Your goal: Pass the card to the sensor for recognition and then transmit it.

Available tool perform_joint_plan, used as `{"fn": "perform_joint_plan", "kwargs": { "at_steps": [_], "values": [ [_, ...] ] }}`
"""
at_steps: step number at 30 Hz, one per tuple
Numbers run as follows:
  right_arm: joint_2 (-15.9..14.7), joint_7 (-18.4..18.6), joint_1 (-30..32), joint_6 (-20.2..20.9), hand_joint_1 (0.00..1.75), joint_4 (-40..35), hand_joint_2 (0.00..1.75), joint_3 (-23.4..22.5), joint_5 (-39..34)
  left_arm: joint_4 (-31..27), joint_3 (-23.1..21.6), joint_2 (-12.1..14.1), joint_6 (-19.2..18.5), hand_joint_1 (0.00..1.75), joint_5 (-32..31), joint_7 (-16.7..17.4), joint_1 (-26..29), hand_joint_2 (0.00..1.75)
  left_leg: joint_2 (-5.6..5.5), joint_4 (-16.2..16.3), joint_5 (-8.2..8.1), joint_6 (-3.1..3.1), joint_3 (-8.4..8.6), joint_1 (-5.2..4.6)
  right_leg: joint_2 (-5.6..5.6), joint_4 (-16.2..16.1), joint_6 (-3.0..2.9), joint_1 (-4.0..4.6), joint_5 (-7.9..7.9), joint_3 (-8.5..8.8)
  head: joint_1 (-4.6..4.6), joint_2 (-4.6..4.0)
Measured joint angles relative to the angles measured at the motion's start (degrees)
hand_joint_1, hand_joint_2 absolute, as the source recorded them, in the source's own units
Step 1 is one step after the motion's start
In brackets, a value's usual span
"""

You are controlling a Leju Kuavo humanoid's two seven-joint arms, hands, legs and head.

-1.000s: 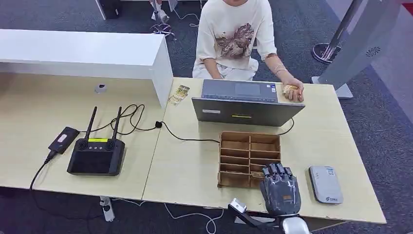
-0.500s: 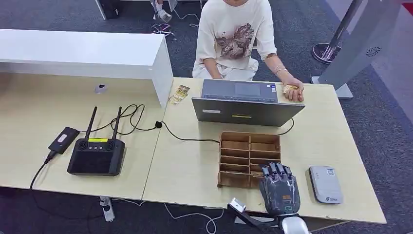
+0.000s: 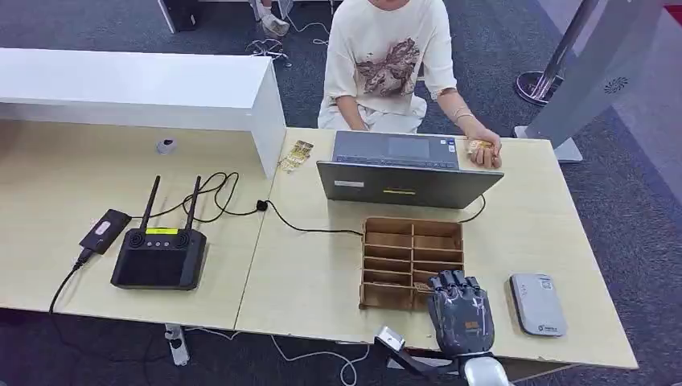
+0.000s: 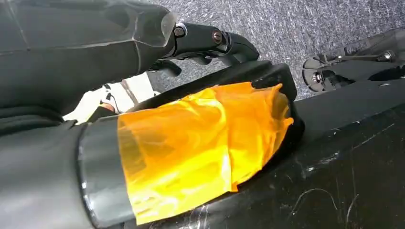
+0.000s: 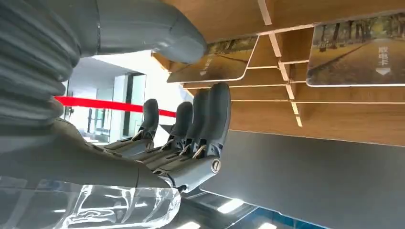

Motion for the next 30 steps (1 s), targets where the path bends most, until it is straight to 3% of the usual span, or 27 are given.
{"fn": "perform_joint_plan", "kwargs": {
  "at_steps": [3, 9, 23, 30],
  "values": [
    [0.0, -0.1, 0.0, 0.3, 1.29, -0.1, 1.75, 0.1, 0.0, 0.0, 0.0, 0.0, 0.0, 0.0, 0.1, 0.0, 0.0, 0.0, 0.0, 0.0, 0.0, 0.0, 0.0, 0.0, 0.0, 0.0, 0.0, 0.0, 0.0, 0.0, 0.0, 0.0],
    [0.1, -0.7, 0.0, 0.7, 1.29, -0.1, 1.75, 0.0, 0.0, 0.0, 0.0, 0.0, -0.1, 0.0, 0.5, -0.6, 0.0, 0.0, 0.0, 0.0, 0.0, 0.0, 0.0, 0.0, 0.0, 0.0, 0.0, 0.0, 0.0, 0.0, 0.0, 0.0],
    [0.1, -1.0, 0.0, 0.2, 1.55, -0.1, 1.75, -0.3, 0.0, 0.0, 0.1, 0.0, -0.2, 0.0, 0.9, -0.8, 0.0, 0.0, 0.0, 0.0, 0.0, 0.0, 0.0, 0.0, 0.0, 0.0, 0.0, 0.0, 0.0, 0.0, 0.0, 0.0],
    [3.0, -10.3, 2.1, -3.4, 1.69, -1.2, 1.75, -5.4, 0.0, 0.0, 0.1, 0.0, -0.2, 0.0, 0.9, -1.0, 0.1, 0.0, 0.0, 0.0, 0.0, 0.0, 0.01, 0.0, 0.0, 0.0, 0.0, 0.0, 0.0, -0.01, 0.0, 0.0]
  ]
}}
